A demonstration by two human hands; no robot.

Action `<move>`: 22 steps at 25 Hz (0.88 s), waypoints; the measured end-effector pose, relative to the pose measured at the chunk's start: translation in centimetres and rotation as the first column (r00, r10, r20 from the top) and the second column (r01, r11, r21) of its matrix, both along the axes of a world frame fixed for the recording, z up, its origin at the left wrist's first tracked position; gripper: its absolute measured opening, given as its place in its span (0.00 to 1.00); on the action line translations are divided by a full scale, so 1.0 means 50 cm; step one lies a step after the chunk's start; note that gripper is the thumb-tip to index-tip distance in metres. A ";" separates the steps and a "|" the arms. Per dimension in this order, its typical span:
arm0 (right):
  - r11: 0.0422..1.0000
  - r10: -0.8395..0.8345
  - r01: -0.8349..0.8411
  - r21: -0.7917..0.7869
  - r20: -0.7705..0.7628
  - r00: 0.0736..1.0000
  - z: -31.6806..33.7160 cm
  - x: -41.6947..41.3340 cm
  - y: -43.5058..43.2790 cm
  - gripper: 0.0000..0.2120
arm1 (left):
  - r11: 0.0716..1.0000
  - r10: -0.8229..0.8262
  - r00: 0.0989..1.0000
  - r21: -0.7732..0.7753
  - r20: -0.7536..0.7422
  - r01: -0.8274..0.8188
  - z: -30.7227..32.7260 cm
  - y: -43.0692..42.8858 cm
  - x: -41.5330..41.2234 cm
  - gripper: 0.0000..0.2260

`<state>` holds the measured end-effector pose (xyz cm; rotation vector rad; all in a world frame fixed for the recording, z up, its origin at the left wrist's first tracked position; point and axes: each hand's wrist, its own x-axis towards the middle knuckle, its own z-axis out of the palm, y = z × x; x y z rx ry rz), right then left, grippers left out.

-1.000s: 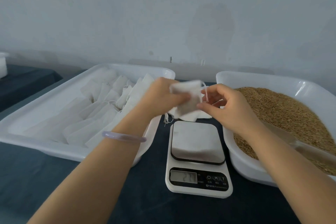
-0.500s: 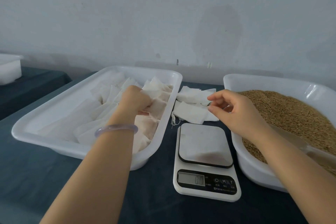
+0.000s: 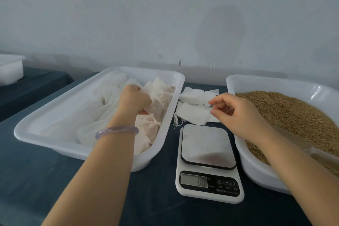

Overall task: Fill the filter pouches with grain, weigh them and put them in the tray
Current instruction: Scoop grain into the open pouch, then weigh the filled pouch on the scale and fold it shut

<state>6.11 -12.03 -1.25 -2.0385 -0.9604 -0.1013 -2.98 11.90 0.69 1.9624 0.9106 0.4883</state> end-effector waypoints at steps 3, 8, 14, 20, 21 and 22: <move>1.000 0.003 -0.003 -0.021 -0.008 1.000 -0.003 0.005 -0.002 0.08 | 0.997 0.015 1.000 0.082 0.021 -0.017 0.011 0.005 -0.009 0.07; 0.999 0.016 -0.016 -0.036 0.006 1.000 -0.002 0.006 0.001 0.09 | 0.991 0.010 1.000 -0.137 -0.018 -0.012 0.020 0.088 -0.045 0.06; 0.999 0.013 -0.013 -0.044 -0.001 1.000 -0.004 0.002 0.006 0.08 | 0.998 0.039 0.890 0.055 -0.454 -0.016 -0.035 0.115 -0.062 0.09; 0.999 0.000 0.000 -0.039 -0.015 1.000 -0.003 0.003 0.003 0.07 | 0.971 0.108 0.920 0.240 -0.378 -0.016 -0.012 0.145 -0.054 0.14; 0.999 0.000 0.000 -0.040 -0.014 1.000 -0.003 0.003 0.003 0.07 | 0.966 0.088 0.911 0.257 -0.403 0.021 -0.008 0.155 -0.052 0.15; 0.999 0.000 -0.001 -0.041 -0.012 1.000 -0.003 0.003 0.003 0.07 | 0.962 0.083 0.900 0.271 -0.429 0.040 -0.003 0.156 -0.050 0.11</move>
